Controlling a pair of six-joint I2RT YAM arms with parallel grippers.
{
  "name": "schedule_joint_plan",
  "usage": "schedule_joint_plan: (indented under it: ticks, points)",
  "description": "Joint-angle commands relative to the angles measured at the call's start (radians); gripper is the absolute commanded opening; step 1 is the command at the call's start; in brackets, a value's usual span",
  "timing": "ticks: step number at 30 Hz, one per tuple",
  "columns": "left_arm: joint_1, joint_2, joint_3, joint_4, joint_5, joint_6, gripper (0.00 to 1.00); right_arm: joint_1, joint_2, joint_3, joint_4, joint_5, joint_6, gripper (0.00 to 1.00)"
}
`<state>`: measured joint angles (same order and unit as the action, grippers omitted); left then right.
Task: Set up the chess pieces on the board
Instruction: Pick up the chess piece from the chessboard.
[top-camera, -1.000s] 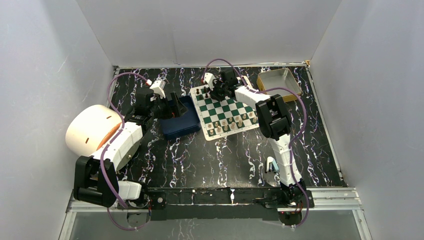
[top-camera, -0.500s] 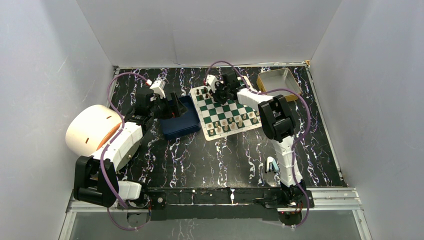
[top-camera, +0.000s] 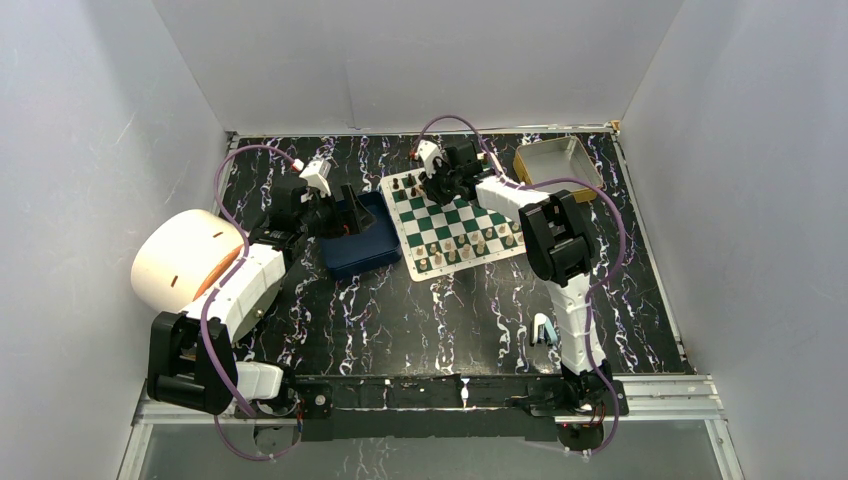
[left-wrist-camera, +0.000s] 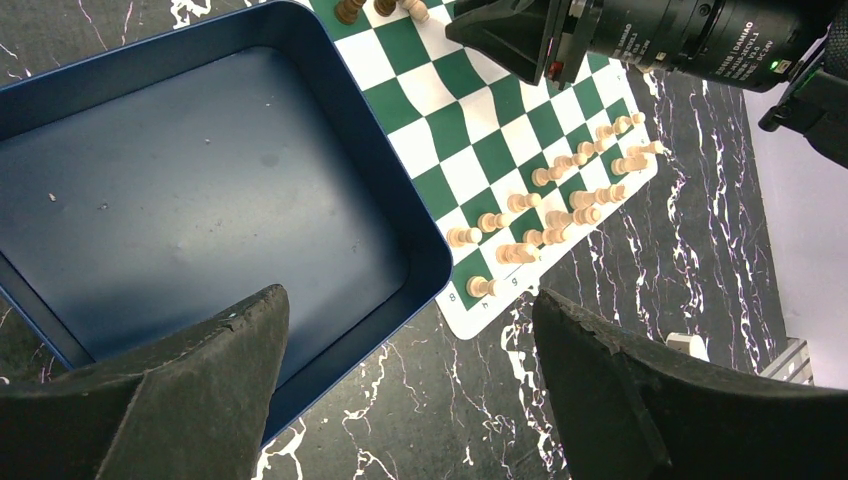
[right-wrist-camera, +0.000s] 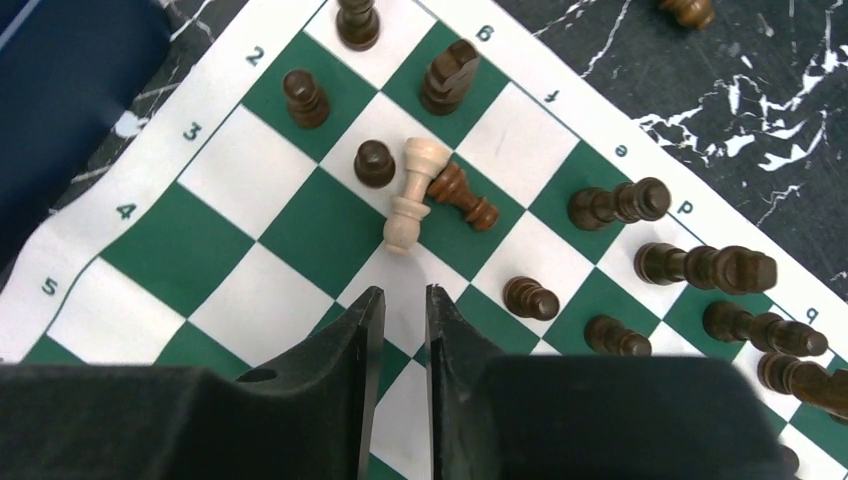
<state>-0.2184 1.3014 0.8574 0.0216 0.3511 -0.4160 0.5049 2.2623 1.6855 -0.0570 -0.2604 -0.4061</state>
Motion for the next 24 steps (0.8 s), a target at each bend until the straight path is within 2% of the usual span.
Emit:
schedule_joint_plan:
  ticks: [1,13,24]
  points:
    - [-0.001,-0.031,0.003,-0.004,-0.009,0.011,0.88,-0.001,-0.048,0.001,0.097,0.046,0.132,0.33]
    - [-0.001,-0.027,0.007,-0.008,-0.008,0.013,0.88,0.0,-0.006,0.002,0.128,0.04,0.188,0.47]
    - [-0.001,-0.025,0.011,-0.015,-0.012,0.019,0.88,0.004,0.036,0.03,0.14,0.034,0.199,0.49]
